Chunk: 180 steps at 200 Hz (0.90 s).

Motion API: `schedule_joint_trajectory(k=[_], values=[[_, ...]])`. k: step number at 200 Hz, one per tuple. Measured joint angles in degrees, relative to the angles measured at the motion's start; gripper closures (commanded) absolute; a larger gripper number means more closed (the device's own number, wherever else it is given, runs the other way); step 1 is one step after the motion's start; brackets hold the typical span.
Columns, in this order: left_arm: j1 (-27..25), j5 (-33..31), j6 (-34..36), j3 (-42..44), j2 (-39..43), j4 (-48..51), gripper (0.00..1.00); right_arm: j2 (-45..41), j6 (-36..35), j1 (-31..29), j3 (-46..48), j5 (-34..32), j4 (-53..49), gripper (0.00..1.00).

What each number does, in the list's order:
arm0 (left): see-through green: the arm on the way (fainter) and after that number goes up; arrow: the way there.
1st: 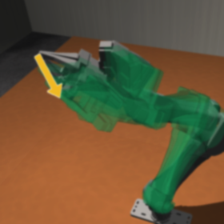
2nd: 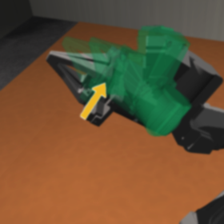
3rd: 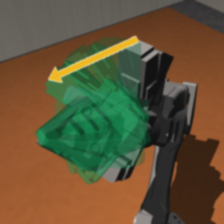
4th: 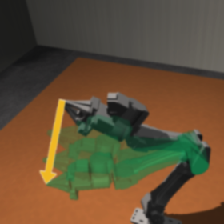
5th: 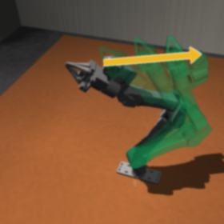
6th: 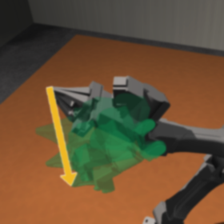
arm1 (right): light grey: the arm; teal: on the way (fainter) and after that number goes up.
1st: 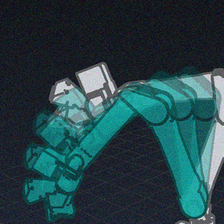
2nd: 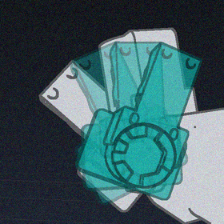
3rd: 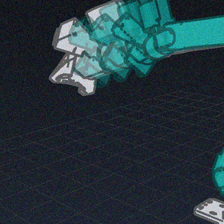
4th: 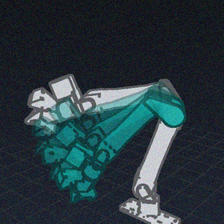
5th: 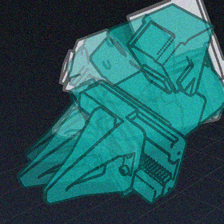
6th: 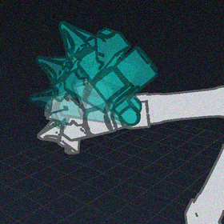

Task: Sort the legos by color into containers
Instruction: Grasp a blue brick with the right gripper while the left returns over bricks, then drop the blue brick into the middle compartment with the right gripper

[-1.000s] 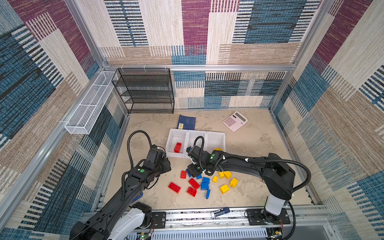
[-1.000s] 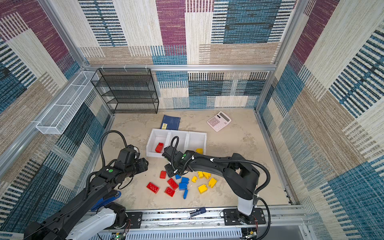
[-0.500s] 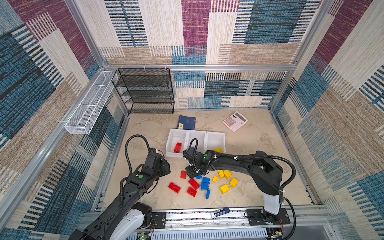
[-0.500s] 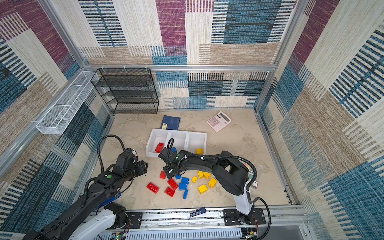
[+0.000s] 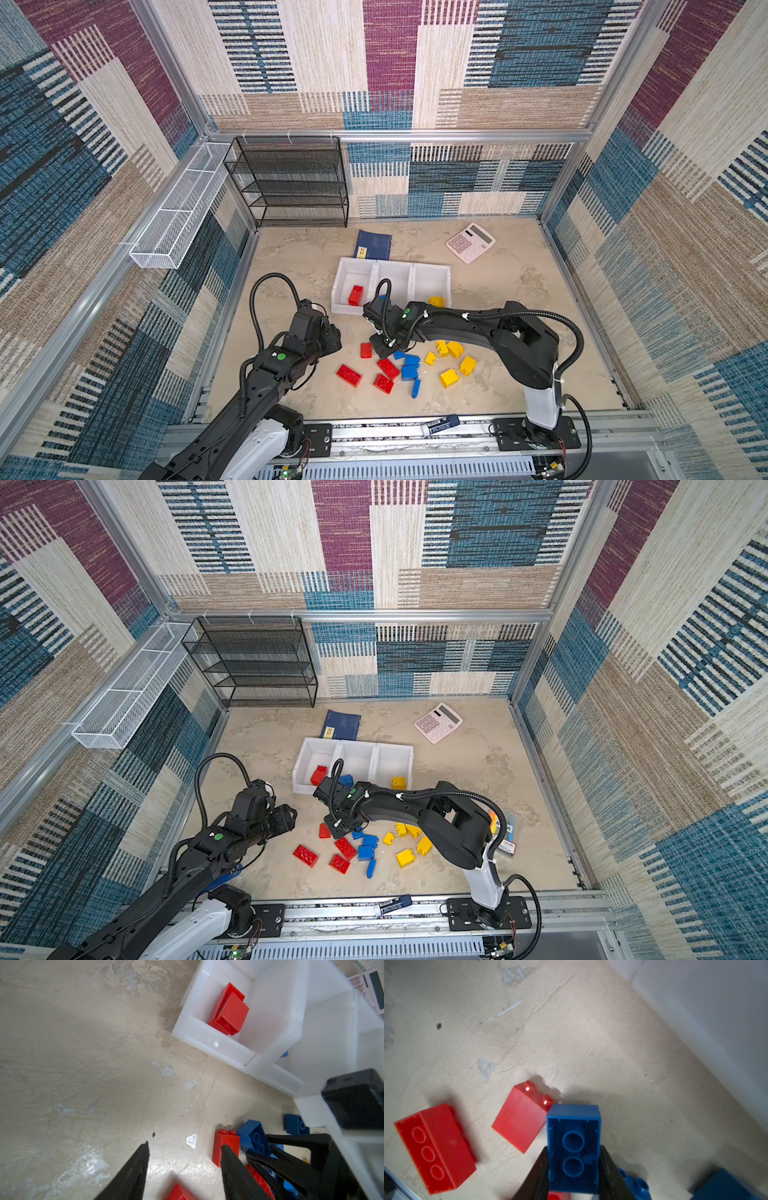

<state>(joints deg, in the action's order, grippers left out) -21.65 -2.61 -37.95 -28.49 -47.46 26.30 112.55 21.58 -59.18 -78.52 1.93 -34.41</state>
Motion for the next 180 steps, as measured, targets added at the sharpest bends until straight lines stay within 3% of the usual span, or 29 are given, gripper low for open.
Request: schedule_joint_trajectory(k=[43, 77, 126, 180], values=[[0.0, 0.0, -0.6, 0.2, 0.6, 0.2, 0.41, -2.7, -2.5, 1.1, -2.6, -0.3, -1.3, 0.66], [0.0, 0.6, -1.0, 0.3, 1.9, 0.2, 0.41, -4.9, -6.5, 7.3, -8.7, -2.0, -2.3, 0.66], [0.0, 1.3, -1.7, 0.7, 4.1, 1.8, 0.41, -1.4, -10.3, 13.5, -15.3, -3.0, -4.2, 0.65], [0.0, 1.3, -2.4, 2.0, 6.9, 3.1, 0.41, 2.3, -11.1, 15.3, -17.5, -3.0, -5.4, 0.62]])
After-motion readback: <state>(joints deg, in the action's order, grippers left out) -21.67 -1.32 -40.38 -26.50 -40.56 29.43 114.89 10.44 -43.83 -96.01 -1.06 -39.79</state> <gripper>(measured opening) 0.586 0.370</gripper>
